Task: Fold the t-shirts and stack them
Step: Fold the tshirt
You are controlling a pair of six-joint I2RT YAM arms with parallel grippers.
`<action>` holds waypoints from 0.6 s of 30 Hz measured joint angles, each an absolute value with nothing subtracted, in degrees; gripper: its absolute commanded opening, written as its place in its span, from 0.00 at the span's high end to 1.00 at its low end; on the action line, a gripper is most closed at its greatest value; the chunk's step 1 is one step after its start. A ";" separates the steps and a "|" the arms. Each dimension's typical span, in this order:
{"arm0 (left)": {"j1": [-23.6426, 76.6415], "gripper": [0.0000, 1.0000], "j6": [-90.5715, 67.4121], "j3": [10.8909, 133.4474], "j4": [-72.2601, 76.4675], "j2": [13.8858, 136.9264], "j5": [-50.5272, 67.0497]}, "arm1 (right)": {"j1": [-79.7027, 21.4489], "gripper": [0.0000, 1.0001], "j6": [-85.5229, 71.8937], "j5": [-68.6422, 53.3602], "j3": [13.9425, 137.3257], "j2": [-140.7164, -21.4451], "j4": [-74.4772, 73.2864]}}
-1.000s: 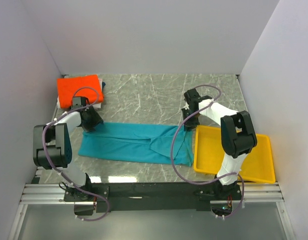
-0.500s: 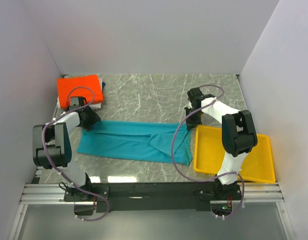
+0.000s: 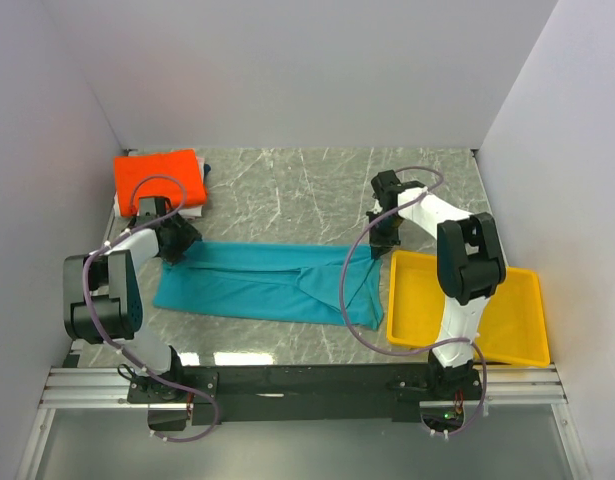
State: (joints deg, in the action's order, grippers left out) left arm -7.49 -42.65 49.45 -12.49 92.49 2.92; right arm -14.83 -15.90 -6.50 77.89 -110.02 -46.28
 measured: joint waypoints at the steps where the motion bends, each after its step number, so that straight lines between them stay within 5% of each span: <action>1: -7.46 0.25 -42.68 49.54 -12.60 92.38 3.09 | -14.83 0.74 -16.03 -6.48 78.17 -110.08 -46.65; 6: -7.53 0.21 -42.57 49.54 -15.20 90.83 3.29 | -14.83 0.65 -15.75 -5.43 80.05 -109.56 -48.90; 18: -7.31 0.21 -41.17 51.33 -20.05 79.94 3.64 | -19.59 0.65 -17.19 -7.03 80.64 -100.66 -51.64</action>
State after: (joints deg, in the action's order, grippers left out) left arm -7.31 -41.17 51.33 -20.05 79.94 3.64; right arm -19.59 -17.19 -7.03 80.64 -100.66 -51.64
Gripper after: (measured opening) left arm 0.796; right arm 0.349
